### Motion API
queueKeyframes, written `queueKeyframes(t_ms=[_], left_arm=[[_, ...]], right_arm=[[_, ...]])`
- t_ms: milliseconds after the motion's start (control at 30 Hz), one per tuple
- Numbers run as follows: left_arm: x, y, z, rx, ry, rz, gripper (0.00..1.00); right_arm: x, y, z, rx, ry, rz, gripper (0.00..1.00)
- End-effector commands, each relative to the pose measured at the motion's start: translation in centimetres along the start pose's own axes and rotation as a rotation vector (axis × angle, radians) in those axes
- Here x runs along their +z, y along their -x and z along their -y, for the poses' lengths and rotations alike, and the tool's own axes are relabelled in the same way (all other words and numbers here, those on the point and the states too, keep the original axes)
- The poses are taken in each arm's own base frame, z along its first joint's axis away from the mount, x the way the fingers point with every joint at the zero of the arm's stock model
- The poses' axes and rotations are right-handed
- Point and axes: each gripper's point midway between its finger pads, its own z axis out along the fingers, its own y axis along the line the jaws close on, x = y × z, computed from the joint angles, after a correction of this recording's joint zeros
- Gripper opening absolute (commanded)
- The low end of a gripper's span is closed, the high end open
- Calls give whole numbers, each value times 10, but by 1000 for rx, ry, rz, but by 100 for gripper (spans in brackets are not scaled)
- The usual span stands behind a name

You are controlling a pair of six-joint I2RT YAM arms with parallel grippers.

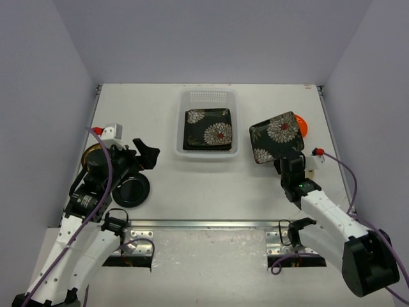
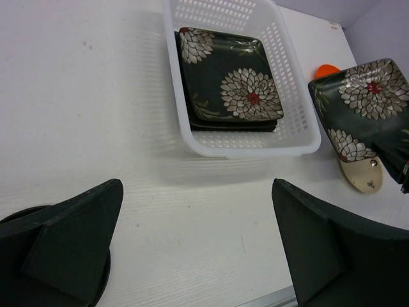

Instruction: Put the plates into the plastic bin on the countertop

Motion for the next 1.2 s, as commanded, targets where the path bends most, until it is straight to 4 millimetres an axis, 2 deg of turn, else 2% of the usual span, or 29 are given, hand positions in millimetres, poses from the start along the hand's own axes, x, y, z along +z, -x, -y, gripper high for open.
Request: queueKeyframes(t_ms=[0, 133, 267, 300, 400, 467, 533, 633, 700, 733, 767, 800, 867, 933, 1033, 1167], left_arm=[[1, 10, 8, 12, -37, 44, 100], [1, 9, 8, 12, -40, 39, 100], [0, 9, 8, 11, -42, 41, 100], [0, 9, 8, 11, -42, 41, 100], [1, 9, 8, 9, -40, 41, 100], [0, 9, 8, 9, -40, 42, 100], [1, 10, 8, 9, -40, 42, 100], [1, 9, 8, 8, -40, 41, 100], [1, 10, 8, 7, -39, 42, 100], [0, 9, 8, 8, -39, 43, 100], [0, 10, 9, 7, -41, 45, 100], [0, 10, 9, 8, -41, 44, 100], [0, 9, 9, 9, -38, 42, 100], [1, 8, 8, 9, -35, 37, 100], [1, 8, 8, 9, -31, 36, 100], [1, 8, 8, 8, -31, 37, 100]], right_arm=[[-29, 74, -107, 69, 296, 206, 0], [-42, 82, -131, 20, 379, 202, 0], [-54, 81, -167, -43, 475, 155, 0], [-54, 81, -168, -50, 479, 151, 0], [-54, 71, -207, -149, 552, 78, 0], [-56, 52, -229, -227, 625, -26, 0], [-46, 30, -247, -310, 636, -140, 0], [-31, -7, -264, -419, 646, -332, 0], [-31, -28, -275, -495, 681, -466, 0], [-27, -35, -277, -524, 686, -504, 0], [-13, -49, -270, -564, 663, -547, 0], [-14, -49, -275, -573, 672, -563, 0], [2, -63, -280, -652, 669, -630, 0], [20, -82, -269, -688, 627, -707, 0], [32, -85, -274, -721, 626, -708, 0], [47, -100, -284, -743, 631, -814, 0]])
